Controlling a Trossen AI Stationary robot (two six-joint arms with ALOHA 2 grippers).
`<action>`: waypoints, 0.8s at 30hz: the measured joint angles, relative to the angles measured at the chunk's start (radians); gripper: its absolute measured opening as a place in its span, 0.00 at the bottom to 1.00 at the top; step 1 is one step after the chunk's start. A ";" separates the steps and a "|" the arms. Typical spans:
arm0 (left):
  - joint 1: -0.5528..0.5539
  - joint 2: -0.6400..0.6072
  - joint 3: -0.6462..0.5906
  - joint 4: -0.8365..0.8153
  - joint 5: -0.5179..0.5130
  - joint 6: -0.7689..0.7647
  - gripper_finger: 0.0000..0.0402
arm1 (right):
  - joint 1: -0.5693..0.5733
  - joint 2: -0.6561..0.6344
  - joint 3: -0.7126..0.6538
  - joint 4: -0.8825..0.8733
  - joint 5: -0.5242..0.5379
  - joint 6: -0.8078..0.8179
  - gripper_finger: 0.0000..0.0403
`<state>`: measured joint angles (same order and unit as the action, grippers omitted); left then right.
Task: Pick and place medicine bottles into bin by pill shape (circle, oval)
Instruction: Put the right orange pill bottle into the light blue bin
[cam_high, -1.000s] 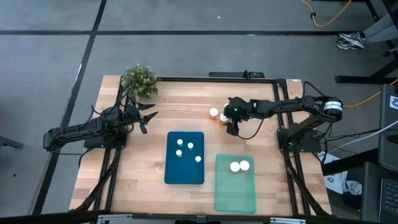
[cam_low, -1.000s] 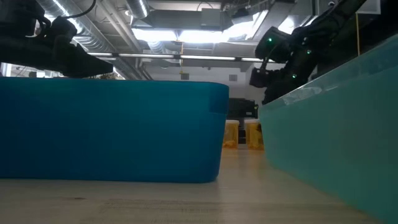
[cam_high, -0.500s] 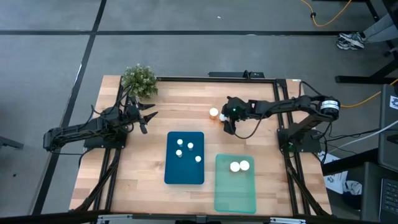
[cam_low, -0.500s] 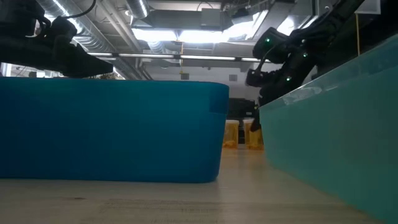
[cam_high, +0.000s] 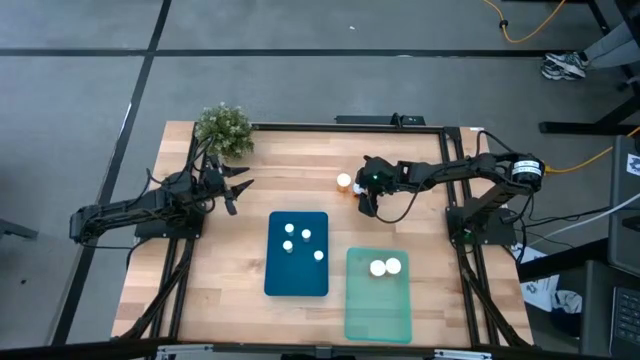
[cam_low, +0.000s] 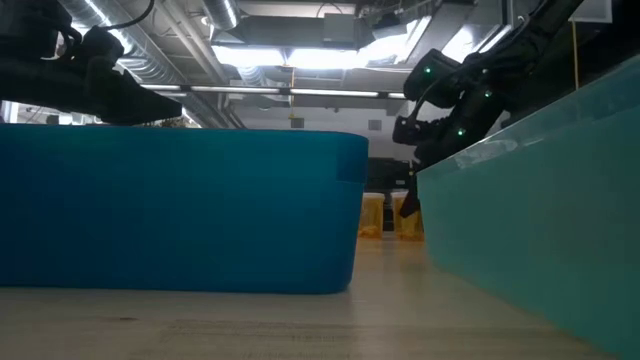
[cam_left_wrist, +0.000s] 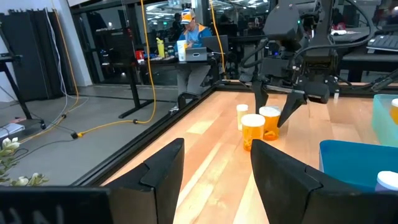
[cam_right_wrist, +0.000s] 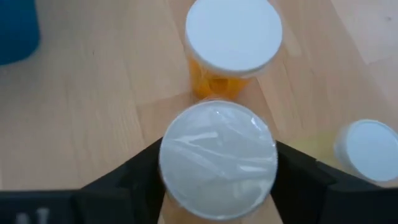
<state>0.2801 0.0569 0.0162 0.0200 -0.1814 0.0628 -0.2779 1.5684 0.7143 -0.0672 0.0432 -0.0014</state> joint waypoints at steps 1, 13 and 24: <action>0.000 0.000 0.000 0.000 0.000 0.000 0.44 | 0.000 0.000 0.000 -0.003 0.000 0.007 0.56; 0.000 0.000 0.000 0.000 0.000 0.000 0.44 | 0.030 -0.098 0.049 -0.191 0.002 0.079 0.48; 0.000 0.000 0.000 0.000 0.000 0.000 0.44 | 0.223 -0.305 0.102 -0.274 -0.028 0.188 0.48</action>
<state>0.2802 0.0567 0.0162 0.0200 -0.1814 0.0628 -0.0548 1.2635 0.8165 -0.3407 0.0149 0.1869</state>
